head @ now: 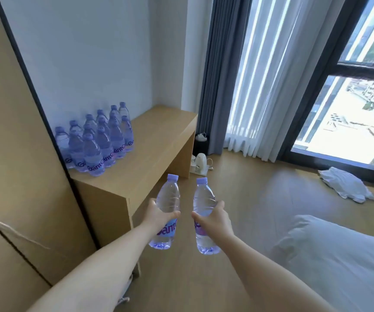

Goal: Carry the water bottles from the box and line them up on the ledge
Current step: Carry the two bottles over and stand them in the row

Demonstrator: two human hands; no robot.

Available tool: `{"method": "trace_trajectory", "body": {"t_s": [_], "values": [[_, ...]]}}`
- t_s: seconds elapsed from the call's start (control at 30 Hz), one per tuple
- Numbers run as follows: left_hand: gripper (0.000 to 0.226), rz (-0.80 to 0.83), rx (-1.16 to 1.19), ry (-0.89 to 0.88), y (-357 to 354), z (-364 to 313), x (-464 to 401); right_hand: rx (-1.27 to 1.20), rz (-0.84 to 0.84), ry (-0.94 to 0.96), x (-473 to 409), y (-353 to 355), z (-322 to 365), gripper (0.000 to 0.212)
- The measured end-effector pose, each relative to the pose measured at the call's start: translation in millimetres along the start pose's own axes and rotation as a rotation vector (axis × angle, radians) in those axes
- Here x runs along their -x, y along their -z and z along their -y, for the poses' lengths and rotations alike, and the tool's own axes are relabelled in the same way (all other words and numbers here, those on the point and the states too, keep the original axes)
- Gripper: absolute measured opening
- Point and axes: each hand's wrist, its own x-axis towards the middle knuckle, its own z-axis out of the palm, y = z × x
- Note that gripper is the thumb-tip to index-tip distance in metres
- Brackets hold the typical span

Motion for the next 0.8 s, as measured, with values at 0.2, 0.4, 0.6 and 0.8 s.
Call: {"method": "trace_trajectory", "body": {"t_s": [0.2, 0.4, 0.6, 0.8], "values": [[0.067, -0.033, -0.031, 0.05, 7.2, -36.3, -113.6, -0.009, 0.014, 0.014, -114.0, -17.8, 38.2, 0.057], [0.069, -0.06, -0.007, 0.111, 16.6, -61.6, -196.6, -0.036, 0.045, 0.025, -203.8, -29.7, 68.8, 0.055], [0.067, -0.114, 0.009, 0.187, 7.4, -76.4, -274.9, -0.024, 0.143, 0.077, -296.3, -50.0, 82.3, 0.053], [0.062, -0.214, 0.101, 0.186, -13.0, -106.6, -370.1, -0.079, 0.285, 0.099, -414.7, -55.8, 100.6, 0.056]]}}
